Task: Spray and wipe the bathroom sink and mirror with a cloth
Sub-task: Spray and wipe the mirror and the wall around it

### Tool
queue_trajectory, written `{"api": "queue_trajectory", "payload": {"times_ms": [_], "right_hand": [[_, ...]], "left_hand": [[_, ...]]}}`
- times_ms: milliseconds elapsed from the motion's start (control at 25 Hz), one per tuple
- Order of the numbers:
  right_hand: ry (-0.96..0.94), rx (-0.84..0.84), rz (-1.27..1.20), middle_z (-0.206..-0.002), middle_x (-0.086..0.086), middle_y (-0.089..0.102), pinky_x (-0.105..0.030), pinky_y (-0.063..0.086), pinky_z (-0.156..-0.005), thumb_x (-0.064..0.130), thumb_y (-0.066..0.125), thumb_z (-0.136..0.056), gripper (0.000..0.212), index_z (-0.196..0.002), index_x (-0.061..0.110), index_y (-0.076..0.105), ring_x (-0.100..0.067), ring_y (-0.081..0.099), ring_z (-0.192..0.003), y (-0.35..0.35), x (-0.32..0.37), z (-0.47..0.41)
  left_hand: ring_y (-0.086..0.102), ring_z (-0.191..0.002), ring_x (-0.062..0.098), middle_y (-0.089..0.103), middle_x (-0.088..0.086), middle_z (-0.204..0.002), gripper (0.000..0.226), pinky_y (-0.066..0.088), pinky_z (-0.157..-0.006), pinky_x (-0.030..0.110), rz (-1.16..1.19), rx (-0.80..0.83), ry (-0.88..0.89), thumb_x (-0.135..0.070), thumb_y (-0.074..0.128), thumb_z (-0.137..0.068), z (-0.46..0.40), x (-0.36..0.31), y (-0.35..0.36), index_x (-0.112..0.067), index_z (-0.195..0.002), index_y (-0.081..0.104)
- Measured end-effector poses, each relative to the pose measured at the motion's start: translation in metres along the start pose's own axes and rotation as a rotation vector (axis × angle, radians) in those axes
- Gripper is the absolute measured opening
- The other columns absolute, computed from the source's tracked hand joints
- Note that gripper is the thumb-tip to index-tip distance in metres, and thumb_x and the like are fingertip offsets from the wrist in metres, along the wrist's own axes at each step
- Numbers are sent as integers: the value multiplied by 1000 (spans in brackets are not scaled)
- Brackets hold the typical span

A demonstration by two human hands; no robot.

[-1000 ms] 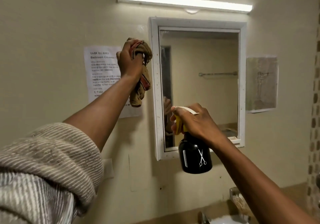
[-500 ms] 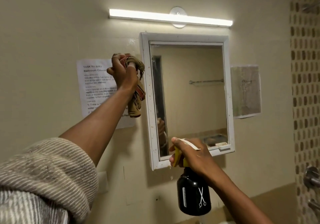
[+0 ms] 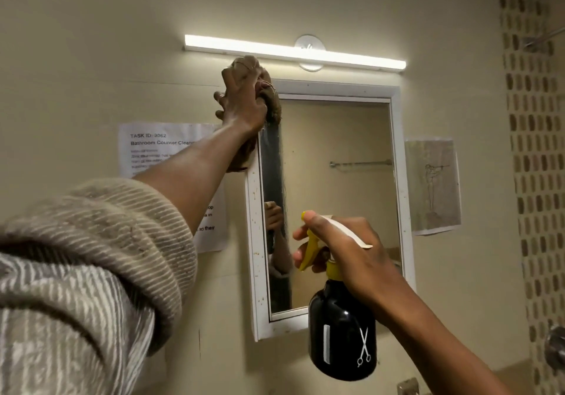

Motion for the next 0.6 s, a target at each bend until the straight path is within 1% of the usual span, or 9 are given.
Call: {"api": "queue_trajectory", "payload": {"times_ms": [40,120,240,360,480,600], "right_hand": [[3,2,-7,-79,-4,80,-14,54,-62,41,51,-104,38,-93,17,79,-11,77,-75,-2,-2,1],[25,1,-22,-79,-3,80,-14,54,-61,41,51,-104,39,-93,17,79,-11,77,-74,-4,-8,1],[30,-18,-26,-78,-3,81,-17,55,-62,41,52,-105,39,-91,17,80,-12,77,-73,-1,-18,-4],[38,-54,-46,-77,-6,81,-15,54,-61,41,53,-104,41,-91,13,79,-11,76,-69,5,-22,-14],[40,-84,-101,-78,-10,81,-16,54,-60,41,54,-104,43,-90,10,80,-12,76,-68,7,-17,-24],[23,-95,-137,-79,-11,81,-15,54,-60,41,54,-104,43,-90,10,80,-13,76,-68,9,-10,-28]], "left_hand": [[31,-133,43,18,12,-152,62,30,-112,54,-22,-13,5,-11,51,-87,2,2,4,-34,-144,43],[35,-131,42,16,10,-156,61,31,-111,50,-29,-69,62,-14,53,-88,9,9,9,-34,-146,45],[44,-125,37,20,11,-157,56,39,-111,45,34,-141,146,-17,53,-86,32,24,18,-32,-140,54],[47,-127,34,25,15,-155,50,46,-106,43,89,-167,159,-16,53,-85,69,38,37,-26,-134,61],[45,-132,33,29,18,-151,50,50,-104,46,133,-187,158,-14,54,-89,104,51,51,-23,-138,59],[42,-137,34,27,17,-153,58,51,-103,47,133,-166,101,-11,55,-91,140,61,62,-32,-146,51]]}}
Point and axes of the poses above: each hand's wrist, its own z-axis away from the middle knuckle, its own y-axis out of the palm, x = y × z, the point moved 4 cm from there along -z, towards the middle knuckle
